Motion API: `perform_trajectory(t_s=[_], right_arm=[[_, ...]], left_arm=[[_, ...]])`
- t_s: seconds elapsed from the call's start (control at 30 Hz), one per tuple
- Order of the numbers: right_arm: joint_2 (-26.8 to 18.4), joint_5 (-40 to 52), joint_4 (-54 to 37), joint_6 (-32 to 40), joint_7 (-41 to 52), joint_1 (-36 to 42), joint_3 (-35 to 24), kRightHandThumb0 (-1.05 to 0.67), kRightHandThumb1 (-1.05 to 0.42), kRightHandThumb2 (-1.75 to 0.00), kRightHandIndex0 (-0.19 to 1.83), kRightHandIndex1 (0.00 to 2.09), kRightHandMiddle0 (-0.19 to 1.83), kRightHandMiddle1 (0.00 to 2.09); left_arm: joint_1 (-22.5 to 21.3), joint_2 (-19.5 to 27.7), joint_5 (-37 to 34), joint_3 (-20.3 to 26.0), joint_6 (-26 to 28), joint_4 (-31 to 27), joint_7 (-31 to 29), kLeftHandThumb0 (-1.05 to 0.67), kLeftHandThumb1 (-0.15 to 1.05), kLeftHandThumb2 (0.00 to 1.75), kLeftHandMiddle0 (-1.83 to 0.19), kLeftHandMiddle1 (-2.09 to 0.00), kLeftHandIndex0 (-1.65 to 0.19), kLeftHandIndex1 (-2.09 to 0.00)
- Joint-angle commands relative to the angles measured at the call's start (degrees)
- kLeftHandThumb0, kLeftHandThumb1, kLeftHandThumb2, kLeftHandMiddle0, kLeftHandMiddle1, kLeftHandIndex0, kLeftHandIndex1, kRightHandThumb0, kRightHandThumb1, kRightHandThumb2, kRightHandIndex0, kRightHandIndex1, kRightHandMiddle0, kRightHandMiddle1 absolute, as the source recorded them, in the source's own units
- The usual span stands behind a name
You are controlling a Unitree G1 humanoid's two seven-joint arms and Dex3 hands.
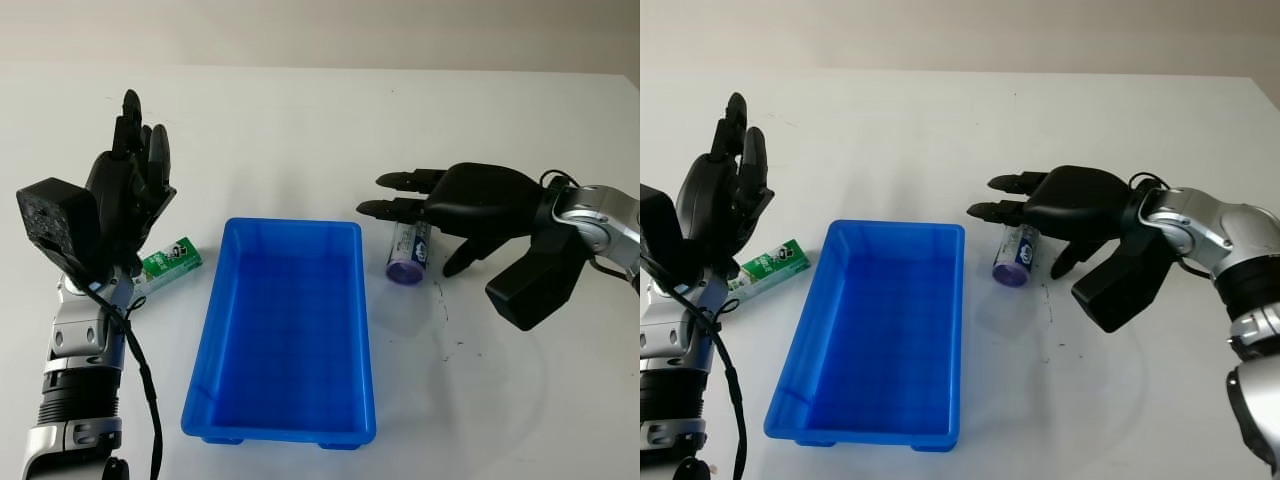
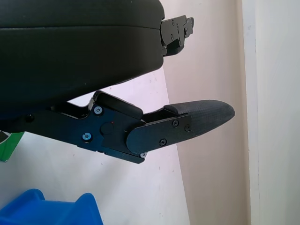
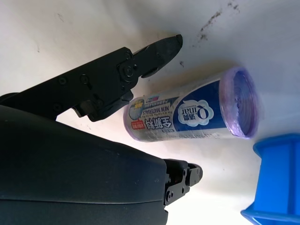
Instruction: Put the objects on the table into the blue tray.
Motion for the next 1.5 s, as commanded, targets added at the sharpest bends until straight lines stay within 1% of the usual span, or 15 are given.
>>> perform_trajectory(t_s=[0.0,0.27,0.3,0.37,0.43,0.47,0.5,0.57,0.6,0.67,0.87,0.97,1.07,1.33,1.47], right_arm=[[1.49,-0.35,1.08,-0.99,-1.67,-0.31,1.06,-0.27,-0.94,-0.08,0.18,0.11,0.20,0.10],[3.82,-2.02,6.43,-4.11,-9.73,-1.41,3.13,-0.25,-0.98,-0.06,0.46,0.22,0.42,0.22],[4.03,-2.34,6.97,-4.16,-10.19,-1.68,3.53,-0.26,-0.98,-0.06,0.48,0.25,0.40,0.31],[4.27,-3.31,7.66,-4.15,-11.40,-2.19,4.32,-0.27,-0.98,-0.06,0.49,0.38,0.27,0.74],[4.22,-5.23,7.68,-3.72,-13.60,-2.70,5.41,-0.30,-1.00,-0.05,0.44,0.62,0.16,1.14],[4.18,-6.03,7.78,-3.66,-14.92,-2.91,5.87,-0.32,-1.00,-0.05,0.37,0.88,0.11,1.39],[4.12,-6.84,7.95,-3.61,-16.28,-3.11,6.34,-0.33,-1.00,-0.05,0.32,1.06,0.09,1.52],[4.18,-7.88,8.32,-3.50,-18.57,-3.40,7.04,-0.36,-0.98,-0.05,0.26,1.62,0.09,1.76],[4.20,-8.38,8.49,-3.29,-19.51,-3.52,7.44,-0.37,-0.97,-0.05,0.26,1.81,0.11,1.85],[4.21,-9.57,8.82,-2.70,-21.38,-3.76,8.36,-0.43,-0.96,-0.05,0.38,2.04,0.17,2.03],[3.66,-12.42,7.78,1.13,-25.65,-3.41,9.96,-0.53,-1.02,-0.06,0.93,2.09,0.57,2.09],[3.29,-13.80,7.00,3.10,-27.67,-3.56,10.44,-0.56,-1.04,-0.19,1.12,2.09,0.76,2.09],[3.40,-12.49,6.74,5.32,-26.01,-4.17,9.24,-0.55,-1.05,-0.27,1.11,2.09,0.80,2.09],[5.13,-7.95,10.75,11.28,-30.27,-9.02,5.81,-0.46,-1.05,-0.17,0.95,2.09,0.72,2.09],[5.97,-6.93,11.17,14.15,-33.66,-12.00,4.72,-0.44,-1.05,-0.11,0.99,2.09,0.75,2.09]], left_arm=[[0.58,0.24,0.10,0.09,0.29,-1.38,0.14,-0.77,1.05,0.66,0.19,-0.01,0.19,0.00],[0.97,0.48,0.10,0.11,0.17,-1.25,-0.46,-0.78,1.05,0.66,0.19,0.00,0.19,0.00],[0.97,0.48,0.12,0.11,0.19,-1.25,-0.44,-0.79,1.05,0.66,0.19,0.00,0.19,0.00],[0.95,0.50,0.17,0.15,0.41,-1.32,-0.30,-0.79,1.05,0.66,0.19,0.00,0.19,0.00],[0.86,0.56,0.12,0.22,0.56,-1.35,-0.26,-0.79,1.05,0.66,0.19,0.00,0.19,0.00],[0.81,0.54,0.11,0.26,0.57,-1.37,-0.18,-0.79,1.05,0.66,0.19,0.00,0.19,0.00],[0.75,0.57,0.13,0.25,0.39,-1.25,-0.25,-0.79,1.05,0.66,0.19,0.00,0.19,0.00],[0.67,0.70,0.20,0.22,0.07,-1.04,-0.43,-0.79,1.05,0.66,0.19,0.00,0.19,0.00],[0.66,0.71,0.18,0.24,0.05,-1.03,-0.45,-0.79,1.05,0.66,0.19,0.00,0.19,0.00],[0.71,0.74,0.15,0.27,0.21,-1.23,-0.44,-0.79,1.05,0.66,0.19,0.00,0.19,0.00],[0.47,0.75,-0.18,0.55,-0.05,-0.96,-0.71,-0.78,1.05,0.65,0.19,0.00,0.19,0.00],[0.44,0.57,0.19,0.52,-0.38,-1.07,-0.25,-0.78,1.05,0.65,0.19,0.00,0.19,0.00],[0.41,0.49,0.11,0.45,-0.17,-1.24,-0.16,-0.77,1.05,0.66,0.19,0.00,0.19,0.00],[0.17,0.68,0.26,0.32,-0.37,-0.70,-0.38,-0.77,1.05,0.66,0.19,0.00,0.19,0.00],[0.32,0.68,0.40,0.21,-0.04,-1.00,-0.25,-0.78,1.05,0.66,0.19,0.00,0.19,0.00]])
